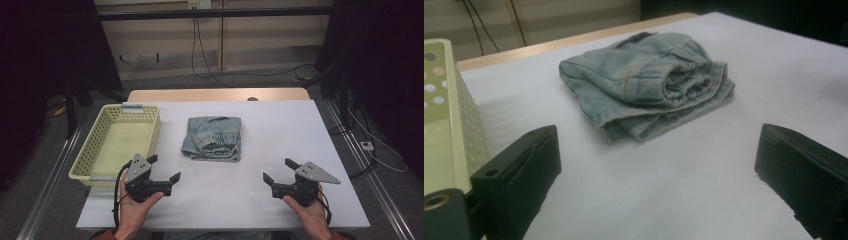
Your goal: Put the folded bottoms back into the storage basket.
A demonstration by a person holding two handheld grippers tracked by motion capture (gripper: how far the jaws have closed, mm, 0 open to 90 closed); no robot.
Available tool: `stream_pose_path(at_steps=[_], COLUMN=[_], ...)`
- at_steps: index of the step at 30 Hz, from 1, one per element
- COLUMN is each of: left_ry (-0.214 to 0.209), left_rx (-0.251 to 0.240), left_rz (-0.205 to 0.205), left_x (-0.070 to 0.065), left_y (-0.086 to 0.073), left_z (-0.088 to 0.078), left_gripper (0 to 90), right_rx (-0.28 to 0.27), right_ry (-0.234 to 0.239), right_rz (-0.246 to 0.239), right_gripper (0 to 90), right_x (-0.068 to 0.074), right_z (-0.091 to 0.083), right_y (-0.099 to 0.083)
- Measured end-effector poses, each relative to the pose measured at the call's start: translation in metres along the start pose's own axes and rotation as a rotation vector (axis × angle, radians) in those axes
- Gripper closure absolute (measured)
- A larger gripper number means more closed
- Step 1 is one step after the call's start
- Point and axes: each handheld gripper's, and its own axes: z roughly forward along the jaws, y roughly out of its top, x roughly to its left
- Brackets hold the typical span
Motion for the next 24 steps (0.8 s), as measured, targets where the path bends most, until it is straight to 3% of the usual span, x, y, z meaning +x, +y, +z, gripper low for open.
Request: stream_pose_path(at_steps=[8,13,16,19,24], left_ry=[-0.046,-0.082,-0.084,-0.072,-0.080], left_rx=[0.016,0.028,0.041,0.052,0.059], left_rz=[-0.010,-0.044,-0.044,-0.018,-0.030], left_x=[-0.001,0.001,0.000,-0.002,-0.003], left_y=[0.001,0.003,0.005,0.010,0.012], left_z=[0.005,0.008,0.012,0.016,0.020], left_gripper=[4.5,3.9,4.0,4.2,4.9], right_rx=[0.007,0.015,0.015,0.016,0.011], right_ry=[0.007,0.009,0.010,0.013,0.020], right_rz=[0.000,0.003,0.009,0.006,0.010], right_gripper=[6.9,6.9,7.0,7.1,6.6], right_x=[0.001,0.000,0.001,0.000,0.000], right_z=[0.002,0.002,0.002,0.002,0.001], right_y=[0.000,-0.001,-0.001,-0.001,-0.001])
